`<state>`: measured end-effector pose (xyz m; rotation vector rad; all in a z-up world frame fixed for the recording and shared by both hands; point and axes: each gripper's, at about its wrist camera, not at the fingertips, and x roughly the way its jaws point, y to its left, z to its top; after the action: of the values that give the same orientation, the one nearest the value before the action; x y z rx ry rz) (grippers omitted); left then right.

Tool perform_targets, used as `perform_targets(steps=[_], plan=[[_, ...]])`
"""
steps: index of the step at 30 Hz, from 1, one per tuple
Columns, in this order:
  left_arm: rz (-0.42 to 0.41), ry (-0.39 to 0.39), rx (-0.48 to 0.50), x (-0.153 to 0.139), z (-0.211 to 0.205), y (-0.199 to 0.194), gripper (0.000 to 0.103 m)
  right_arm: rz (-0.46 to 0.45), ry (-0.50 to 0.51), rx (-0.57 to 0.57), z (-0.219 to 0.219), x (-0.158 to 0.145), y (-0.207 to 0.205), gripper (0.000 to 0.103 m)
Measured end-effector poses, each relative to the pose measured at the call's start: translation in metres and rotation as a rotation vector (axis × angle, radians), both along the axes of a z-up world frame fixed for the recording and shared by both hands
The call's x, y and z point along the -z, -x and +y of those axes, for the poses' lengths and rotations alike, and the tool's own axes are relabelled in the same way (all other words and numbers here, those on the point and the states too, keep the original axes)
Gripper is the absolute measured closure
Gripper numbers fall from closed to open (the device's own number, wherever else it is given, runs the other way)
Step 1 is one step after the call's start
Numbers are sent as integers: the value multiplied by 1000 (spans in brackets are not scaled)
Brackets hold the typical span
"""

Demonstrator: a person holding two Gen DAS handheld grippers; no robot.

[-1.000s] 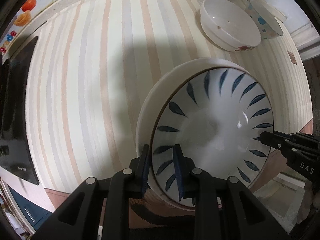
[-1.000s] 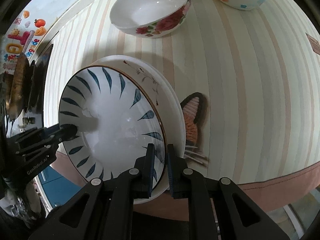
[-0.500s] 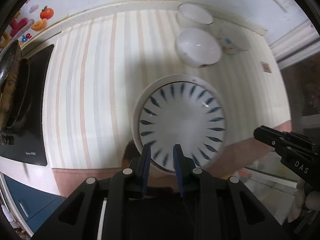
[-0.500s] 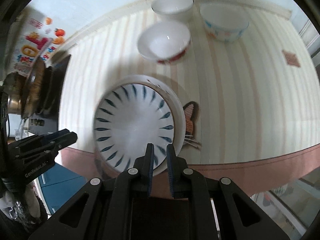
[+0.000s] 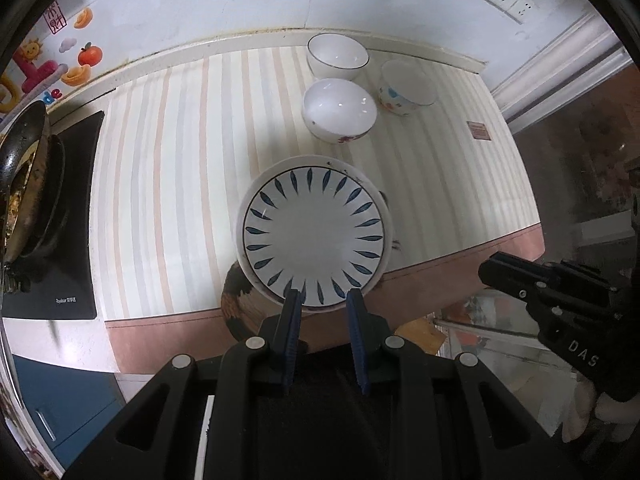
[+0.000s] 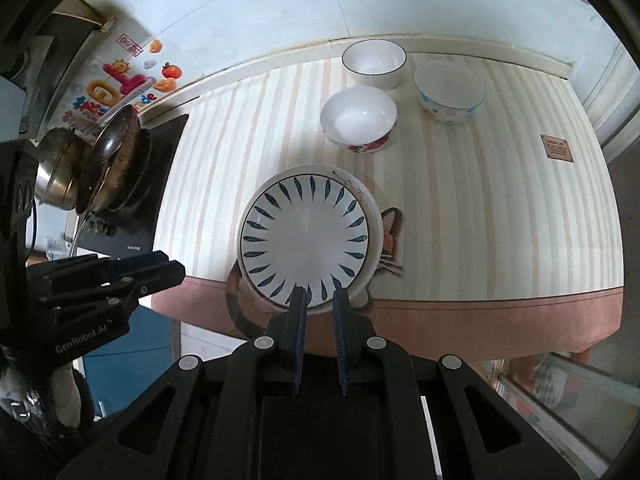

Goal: Organize plates and bowls
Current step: 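Open both grippers and move them toward the white bowls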

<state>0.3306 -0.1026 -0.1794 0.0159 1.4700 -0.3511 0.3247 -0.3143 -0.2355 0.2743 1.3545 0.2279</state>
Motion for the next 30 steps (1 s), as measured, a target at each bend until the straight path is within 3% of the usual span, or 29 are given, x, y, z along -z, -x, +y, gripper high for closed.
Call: perform_targets(steps=[9, 13, 15, 16, 18, 24, 30], plan=[[-22, -3, -8, -1, -5, -1, 82, 9, -13, 1, -11, 2, 5, 88], [-37, -5, -31, 7, -8, -20, 82, 1, -17, 30, -22, 11, -9, 88], [-44, 3, -46, 15, -13, -37, 80, -7, -9, 47, -28, 18, -24, 79], [-51, -1, -61, 21, -15, -48, 79, -18, -12, 62, -32, 22, -32, 70], [-52, 2, -79, 35, -20, -72, 78, -40, -15, 90, -39, 32, -54, 63], [-28, -6, -153, 93, -34, -153, 78, -34, -22, 182, -63, 88, -134, 63], [61, -32, -144, 160, -55, -214, 78, 54, -143, 281, -86, 154, -203, 63]])
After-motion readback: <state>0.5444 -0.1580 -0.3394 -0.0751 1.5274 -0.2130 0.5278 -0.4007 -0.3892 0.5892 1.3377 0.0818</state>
